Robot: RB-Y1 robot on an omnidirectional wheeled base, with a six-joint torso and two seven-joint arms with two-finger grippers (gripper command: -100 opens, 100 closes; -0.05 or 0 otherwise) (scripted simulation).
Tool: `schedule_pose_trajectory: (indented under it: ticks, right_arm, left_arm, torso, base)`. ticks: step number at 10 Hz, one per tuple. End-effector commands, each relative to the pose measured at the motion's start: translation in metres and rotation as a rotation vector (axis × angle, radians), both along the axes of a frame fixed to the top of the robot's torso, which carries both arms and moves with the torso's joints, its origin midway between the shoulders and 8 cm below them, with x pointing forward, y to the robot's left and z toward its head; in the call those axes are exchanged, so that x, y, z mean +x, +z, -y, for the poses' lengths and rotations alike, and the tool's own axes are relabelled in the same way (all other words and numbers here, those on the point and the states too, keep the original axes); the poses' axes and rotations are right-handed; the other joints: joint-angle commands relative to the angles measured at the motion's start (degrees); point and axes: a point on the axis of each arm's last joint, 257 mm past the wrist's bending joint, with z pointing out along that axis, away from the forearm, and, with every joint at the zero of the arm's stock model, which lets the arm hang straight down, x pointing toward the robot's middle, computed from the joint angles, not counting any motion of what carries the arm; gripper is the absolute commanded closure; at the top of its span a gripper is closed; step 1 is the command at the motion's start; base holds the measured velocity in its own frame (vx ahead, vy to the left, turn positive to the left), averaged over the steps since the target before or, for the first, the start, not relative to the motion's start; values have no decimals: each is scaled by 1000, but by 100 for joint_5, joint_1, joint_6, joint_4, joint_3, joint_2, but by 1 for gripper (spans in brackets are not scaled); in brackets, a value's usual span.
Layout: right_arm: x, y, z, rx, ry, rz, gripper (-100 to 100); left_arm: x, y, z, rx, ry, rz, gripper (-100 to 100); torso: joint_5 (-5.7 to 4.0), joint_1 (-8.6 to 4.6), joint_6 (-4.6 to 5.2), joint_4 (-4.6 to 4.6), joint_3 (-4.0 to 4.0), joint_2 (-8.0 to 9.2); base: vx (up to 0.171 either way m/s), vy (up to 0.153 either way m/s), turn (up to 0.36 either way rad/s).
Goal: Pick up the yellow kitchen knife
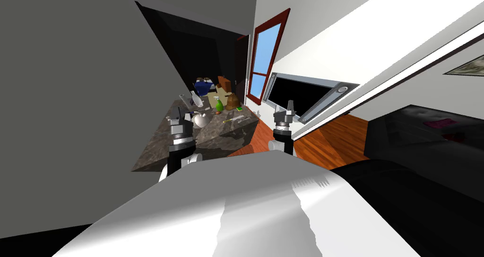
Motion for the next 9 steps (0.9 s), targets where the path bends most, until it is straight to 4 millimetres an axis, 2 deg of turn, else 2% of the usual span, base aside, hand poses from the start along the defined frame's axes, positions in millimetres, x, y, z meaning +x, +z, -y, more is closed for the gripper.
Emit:
schedule_pose_trajectory:
  ticks: [1, 5, 9]
  right_arm:
    - [0, 0, 0, 0, 0, 0, 0]
    - [0, 0, 0, 0, 0, 0, 0]
    - [0, 0, 0, 0, 0, 0, 0]
  left_arm:
    - [3, 0, 4, 16, -20, -2, -100]
    - [20, -2, 15, 53, -98, -15, -100]
    - [53, -12, 21, 79, -176, -59, -100]
  torso:
    - [0, 0, 0, 0, 0, 0]
    - [-1, -5, 0, 2, 6, 10]
    - [-4, -17, 1, 3, 8, 14]
  base:
    - [-8, -2, 19]
    - [-28, -16, 31]
    - [-44, -42, 43]
